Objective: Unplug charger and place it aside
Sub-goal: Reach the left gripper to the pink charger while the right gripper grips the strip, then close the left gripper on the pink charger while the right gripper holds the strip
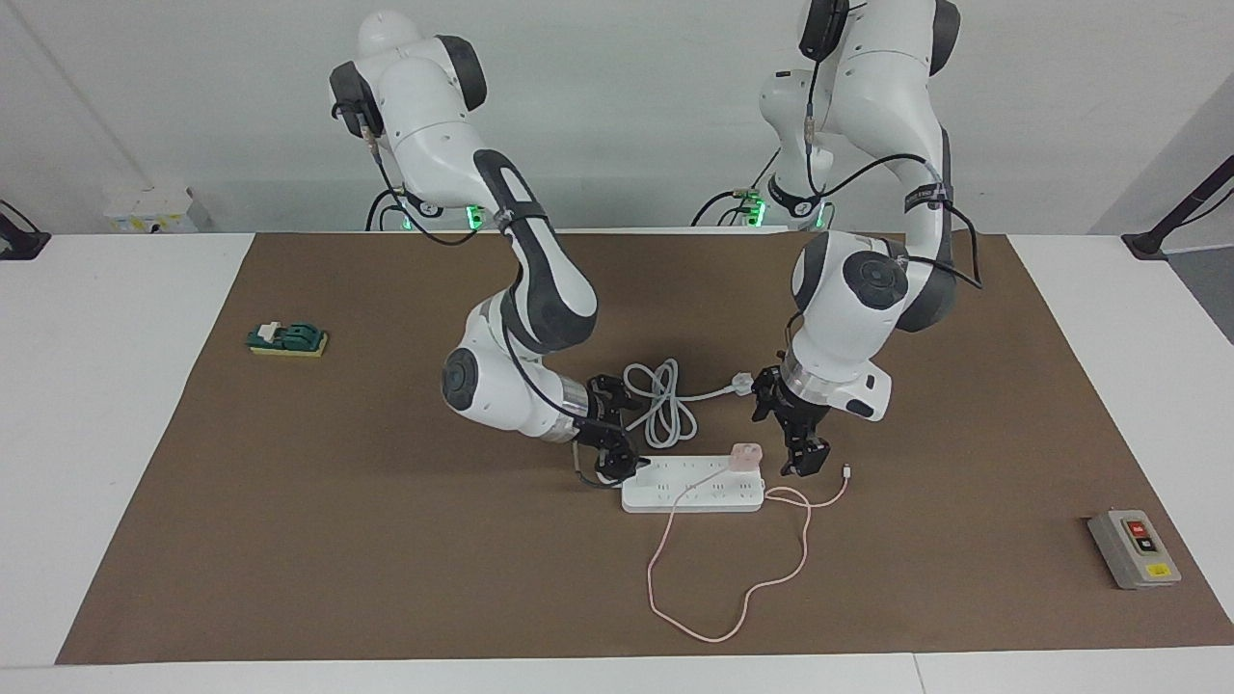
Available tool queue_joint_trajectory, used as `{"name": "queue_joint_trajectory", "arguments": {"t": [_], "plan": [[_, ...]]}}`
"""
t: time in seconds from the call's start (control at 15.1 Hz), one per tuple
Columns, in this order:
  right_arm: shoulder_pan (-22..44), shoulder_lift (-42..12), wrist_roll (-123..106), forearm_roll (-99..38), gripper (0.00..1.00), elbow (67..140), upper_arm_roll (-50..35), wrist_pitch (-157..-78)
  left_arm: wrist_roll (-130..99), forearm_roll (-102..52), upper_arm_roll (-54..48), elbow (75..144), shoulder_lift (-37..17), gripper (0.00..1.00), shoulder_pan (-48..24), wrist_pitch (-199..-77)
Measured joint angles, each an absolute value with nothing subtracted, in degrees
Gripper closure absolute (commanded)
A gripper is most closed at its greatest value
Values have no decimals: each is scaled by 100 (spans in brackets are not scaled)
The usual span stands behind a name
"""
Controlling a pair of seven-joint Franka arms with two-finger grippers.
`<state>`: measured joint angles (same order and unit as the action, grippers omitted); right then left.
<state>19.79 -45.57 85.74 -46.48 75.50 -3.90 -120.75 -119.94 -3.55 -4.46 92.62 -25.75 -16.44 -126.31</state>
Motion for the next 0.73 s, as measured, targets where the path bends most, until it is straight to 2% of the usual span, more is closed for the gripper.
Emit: {"name": "queue_joint_trajectory", "arguments": {"t": [0.27,0.73], "plan": [[2007,-5098,8618,-4653,0,6766,-391,-12038,-11994,-239,-445,9266,-2688,0,-1736,-12762],[2042,-5482,8619,-4602,0,6184,-378,-12039,-11994,-140,-445,9266,-2850,0,-1818,-13061]]}}
